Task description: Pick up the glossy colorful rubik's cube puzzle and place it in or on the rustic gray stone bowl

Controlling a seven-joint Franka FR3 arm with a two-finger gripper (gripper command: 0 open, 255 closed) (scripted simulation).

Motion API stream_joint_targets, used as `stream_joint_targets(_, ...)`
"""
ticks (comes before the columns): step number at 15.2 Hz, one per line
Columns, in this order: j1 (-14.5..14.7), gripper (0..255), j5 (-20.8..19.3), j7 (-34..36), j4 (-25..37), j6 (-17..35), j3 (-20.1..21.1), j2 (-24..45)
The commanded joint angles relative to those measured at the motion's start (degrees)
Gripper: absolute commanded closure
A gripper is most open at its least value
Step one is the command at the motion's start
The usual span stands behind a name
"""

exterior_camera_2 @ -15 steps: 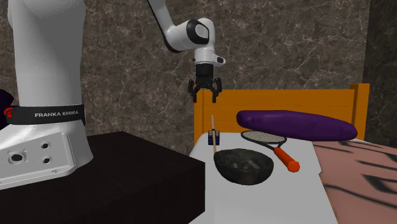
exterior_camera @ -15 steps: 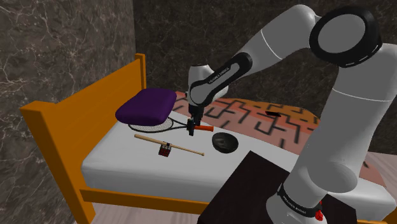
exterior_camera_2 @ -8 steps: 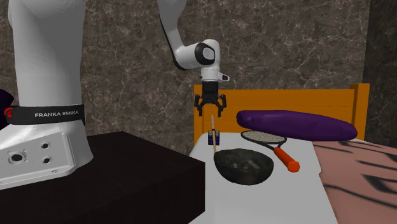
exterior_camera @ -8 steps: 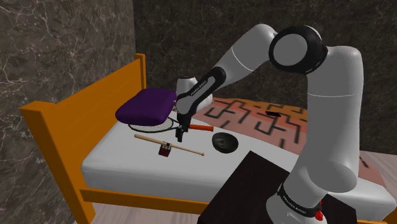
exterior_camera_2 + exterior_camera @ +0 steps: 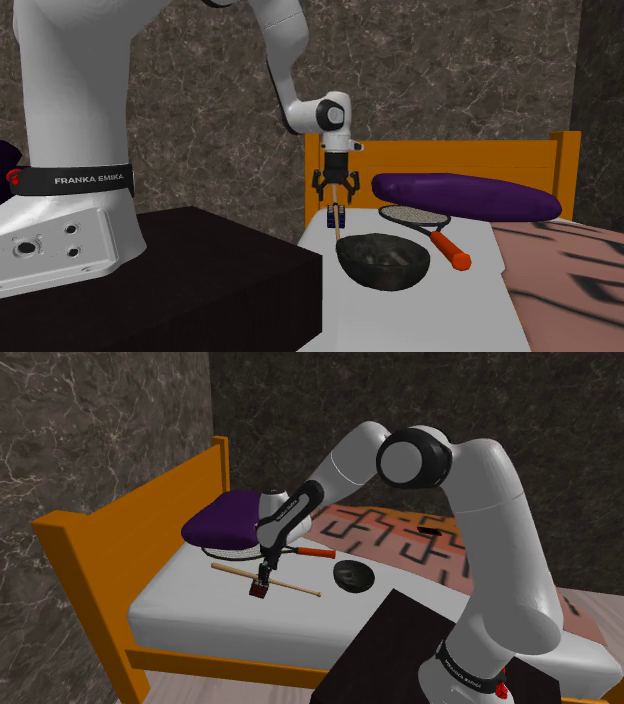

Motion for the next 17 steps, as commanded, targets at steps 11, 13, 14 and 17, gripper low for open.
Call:
stream_joint_targets(11,-0.14,0,0.04,-0.28,1.86,3.2,0.1,5.0)
stream_joint_targets(13,-0.14,0,0.04,-0.28,1.86,3.2,0.1,5.0)
stream_joint_targets(14,-0.14,0,0.04,-0.28,1.87,3.19,0.1,5.0)
stream_joint_targets(17,-0.14,255,0.04,-0.28,1.86,3.2,0.1,5.0)
